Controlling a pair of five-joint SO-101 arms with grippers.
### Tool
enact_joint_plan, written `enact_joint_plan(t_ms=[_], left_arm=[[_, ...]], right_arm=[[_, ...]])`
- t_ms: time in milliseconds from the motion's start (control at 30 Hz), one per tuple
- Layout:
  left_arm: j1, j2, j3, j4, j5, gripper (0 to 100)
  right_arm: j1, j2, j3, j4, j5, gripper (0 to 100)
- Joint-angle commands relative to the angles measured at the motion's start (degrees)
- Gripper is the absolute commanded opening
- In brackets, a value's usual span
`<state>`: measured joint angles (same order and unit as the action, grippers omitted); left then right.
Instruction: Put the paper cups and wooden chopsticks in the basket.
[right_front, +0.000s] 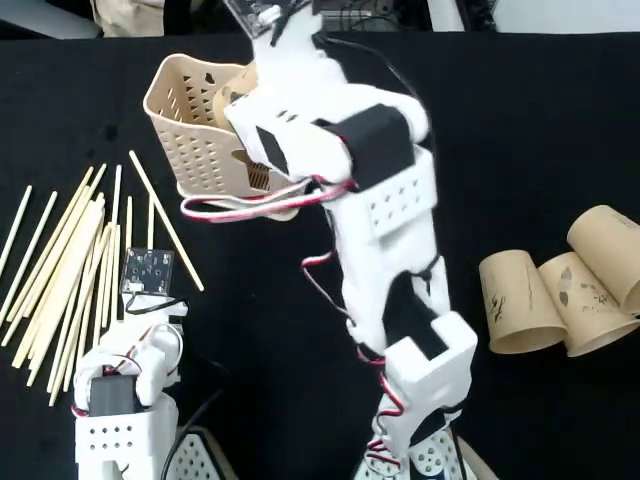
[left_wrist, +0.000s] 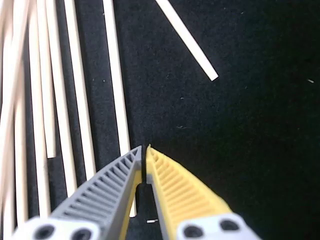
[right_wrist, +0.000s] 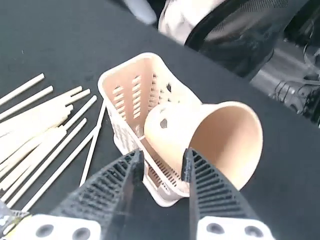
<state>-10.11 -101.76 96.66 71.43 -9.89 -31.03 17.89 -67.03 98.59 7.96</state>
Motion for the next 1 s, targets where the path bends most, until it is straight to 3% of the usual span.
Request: enact_joint_plan(t_ms=[0, 167, 433, 567, 633, 800, 967], left_arm=[[0.4, -0.5, 0.7, 0.4, 0.4, 3], [0.4, -0.5, 0.7, 0.4, 0.4, 3], [0.4, -0.5, 0.7, 0.4, 0.4, 3], [0.4, -0.5, 0.7, 0.4, 0.4, 3], [0.4, -0.5, 0.7, 0.4, 0.4, 3], [0.4, -0.5, 0.7, 0.4, 0.4, 3], [0.4, -0.5, 0.7, 0.4, 0.4, 3]], right_arm=[[2.1, 0.9, 1.5, -3.3, -0.5, 14.5], [5.9, 4.8, 1.3, -3.5, -0.5, 14.5], [4.6, 7.3, 1.6, -3.3, -0.2, 13.9], [4.2, 6.6, -1.1, -3.5, 0.0, 2.3], [4.4, 6.1, -2.8, -3.3, 0.6, 2.2], [4.0, 5.8, -5.8, -0.4, 5.5, 2.1], [1.6, 5.8, -5.7, 2.2, 17.0, 2.1]])
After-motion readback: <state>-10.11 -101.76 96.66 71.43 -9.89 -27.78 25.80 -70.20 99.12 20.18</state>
